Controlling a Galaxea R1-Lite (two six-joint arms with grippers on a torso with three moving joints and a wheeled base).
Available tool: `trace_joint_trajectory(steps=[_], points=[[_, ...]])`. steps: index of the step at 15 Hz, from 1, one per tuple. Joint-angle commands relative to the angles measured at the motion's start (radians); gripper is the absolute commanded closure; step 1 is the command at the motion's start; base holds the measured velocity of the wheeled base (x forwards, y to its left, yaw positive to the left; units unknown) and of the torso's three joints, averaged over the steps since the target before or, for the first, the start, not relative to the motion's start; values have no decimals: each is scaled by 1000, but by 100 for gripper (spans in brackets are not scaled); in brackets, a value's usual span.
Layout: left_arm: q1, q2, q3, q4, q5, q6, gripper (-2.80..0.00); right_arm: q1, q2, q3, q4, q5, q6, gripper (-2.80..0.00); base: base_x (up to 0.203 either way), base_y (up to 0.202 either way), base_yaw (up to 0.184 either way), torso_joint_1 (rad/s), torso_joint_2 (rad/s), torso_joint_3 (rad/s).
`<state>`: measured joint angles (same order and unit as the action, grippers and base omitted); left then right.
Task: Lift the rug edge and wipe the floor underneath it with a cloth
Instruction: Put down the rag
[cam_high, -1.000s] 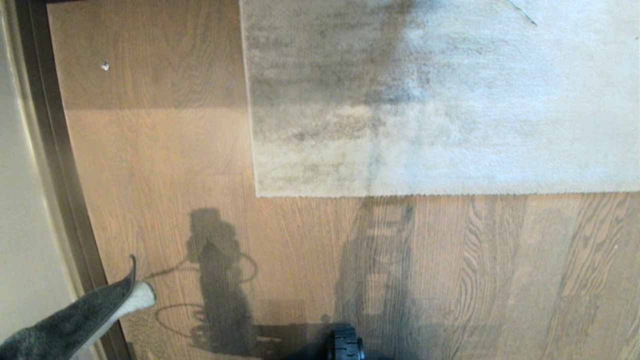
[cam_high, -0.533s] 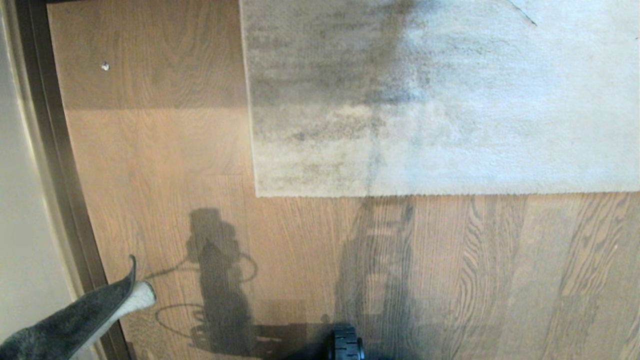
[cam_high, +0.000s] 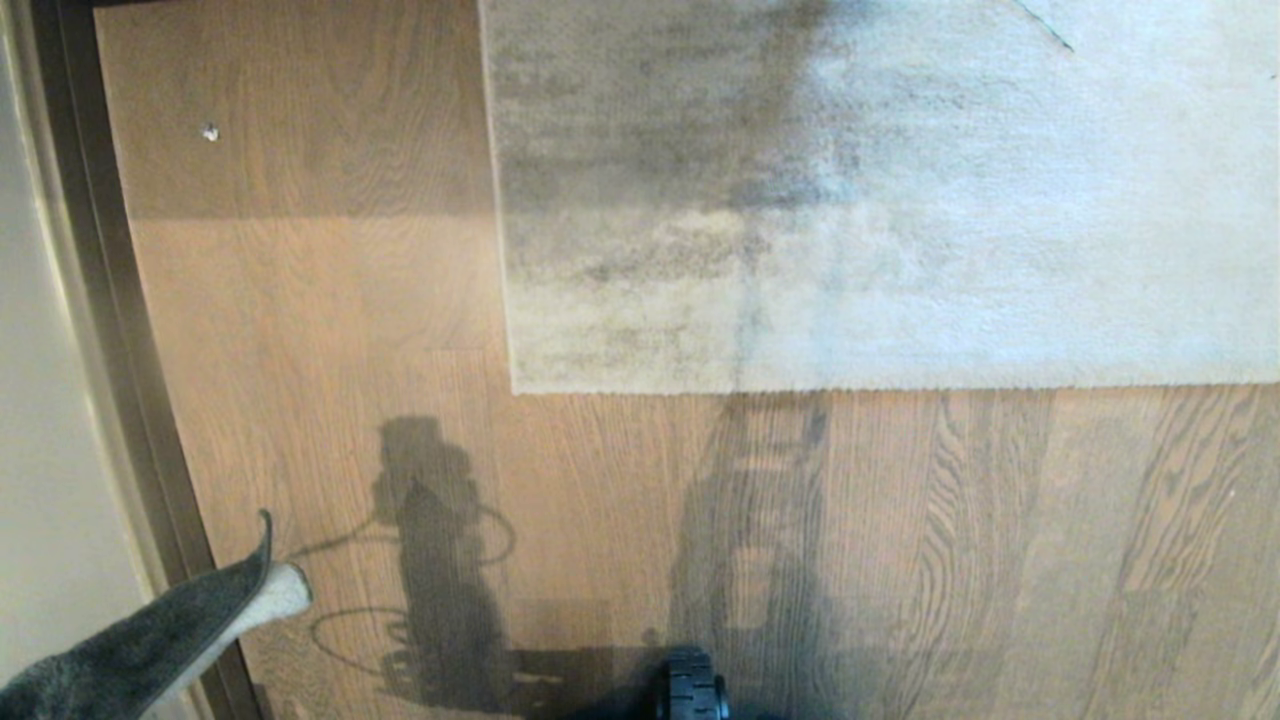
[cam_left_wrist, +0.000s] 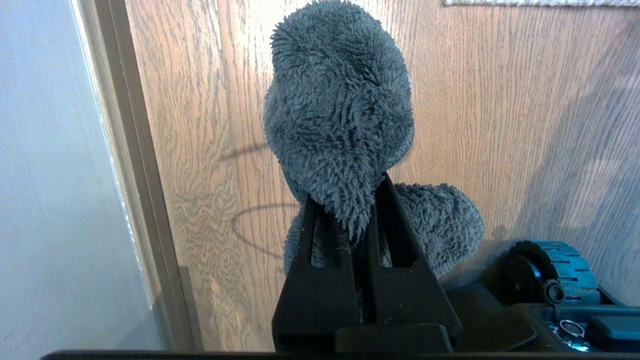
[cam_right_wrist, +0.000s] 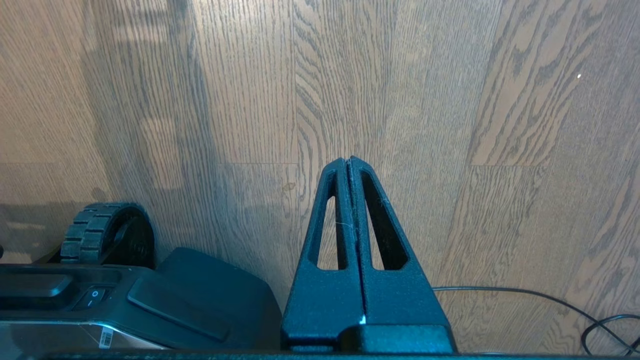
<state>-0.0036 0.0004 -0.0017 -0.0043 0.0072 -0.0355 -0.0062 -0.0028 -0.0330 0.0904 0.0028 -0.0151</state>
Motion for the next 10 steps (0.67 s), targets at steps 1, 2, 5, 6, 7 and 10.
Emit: trace_joint_trajectory(steps=[1, 2, 5, 6, 7, 10], points=[[1, 0, 0, 0, 0, -1, 0, 0, 3, -1, 2, 0, 0, 0, 0, 0, 0, 0, 0, 0], [-1, 0, 0, 0, 0, -1, 0, 0, 3, -1, 2, 0, 0, 0, 0, 0, 0, 0, 0, 0], [-1, 0, 0, 0, 1, -1, 0, 0, 3, -1, 2, 0, 0, 0, 0, 0, 0, 0, 0, 0], [-1, 0, 0, 0, 2, -3, 0, 0, 3, -1, 2, 0, 0, 0, 0, 0, 0, 0, 0, 0], [-1, 0, 0, -2, 0, -3, 0, 0, 3, -1, 2, 0, 0, 0, 0, 0, 0, 0, 0, 0], [-1, 0, 0, -2, 2, -21, 0, 0, 3, -1, 2, 0, 0, 0, 0, 0, 0, 0, 0, 0]])
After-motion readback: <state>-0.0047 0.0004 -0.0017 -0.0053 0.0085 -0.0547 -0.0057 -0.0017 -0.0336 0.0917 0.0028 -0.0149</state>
